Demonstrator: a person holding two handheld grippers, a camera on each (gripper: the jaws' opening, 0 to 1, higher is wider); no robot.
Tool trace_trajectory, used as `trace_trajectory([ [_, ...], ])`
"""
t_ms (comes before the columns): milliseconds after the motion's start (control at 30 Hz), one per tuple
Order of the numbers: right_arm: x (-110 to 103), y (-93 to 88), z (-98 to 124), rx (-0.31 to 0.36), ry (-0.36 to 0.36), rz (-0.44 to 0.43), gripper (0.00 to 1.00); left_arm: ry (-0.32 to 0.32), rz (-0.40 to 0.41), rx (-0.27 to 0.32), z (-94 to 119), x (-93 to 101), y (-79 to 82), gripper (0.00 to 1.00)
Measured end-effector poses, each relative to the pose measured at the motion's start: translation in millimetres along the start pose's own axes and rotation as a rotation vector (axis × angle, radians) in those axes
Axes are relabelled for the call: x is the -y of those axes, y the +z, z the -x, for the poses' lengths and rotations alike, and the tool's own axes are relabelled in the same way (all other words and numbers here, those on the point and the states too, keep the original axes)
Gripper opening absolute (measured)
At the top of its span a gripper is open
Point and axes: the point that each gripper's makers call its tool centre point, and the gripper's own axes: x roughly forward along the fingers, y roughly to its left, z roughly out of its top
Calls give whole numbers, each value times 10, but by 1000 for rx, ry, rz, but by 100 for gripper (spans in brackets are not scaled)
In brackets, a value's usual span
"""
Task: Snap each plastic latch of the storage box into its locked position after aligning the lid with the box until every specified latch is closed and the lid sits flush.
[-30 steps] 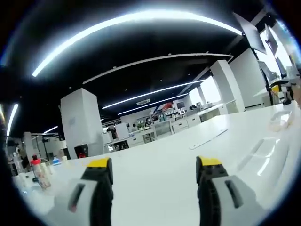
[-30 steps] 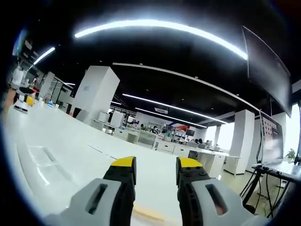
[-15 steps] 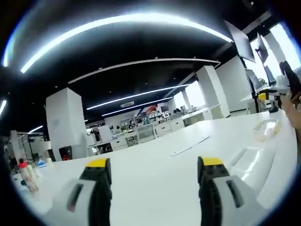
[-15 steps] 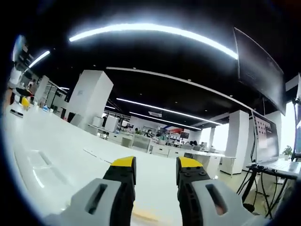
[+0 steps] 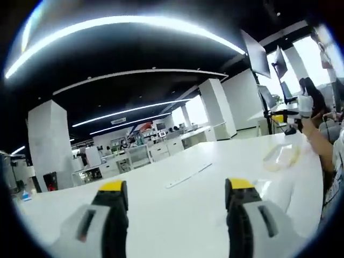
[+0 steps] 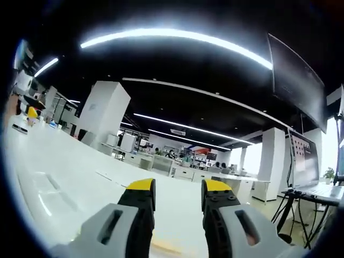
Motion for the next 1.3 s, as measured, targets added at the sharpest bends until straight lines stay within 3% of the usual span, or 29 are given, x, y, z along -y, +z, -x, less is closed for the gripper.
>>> trace_trajectory([
  [367, -15, 32, 16, 15, 22, -27, 33, -140, -26, -42, -395, 383, 114, 75],
  [633, -47, 51, 32, 21, 42, -38, 33, -284, -84, -89, -718, 815, 200, 76],
  [700, -50, 53, 35, 22, 44, -39, 33, -295, -88, -92, -742, 857, 205, 76],
  [900, -46, 60, 44, 28, 53, -57, 33, -438, -129, -147, -964, 1372, 168, 76],
  [1300, -175, 13, -13, 6, 102, -48, 34, -577, -208, -180, -1255, 1953, 230, 77],
])
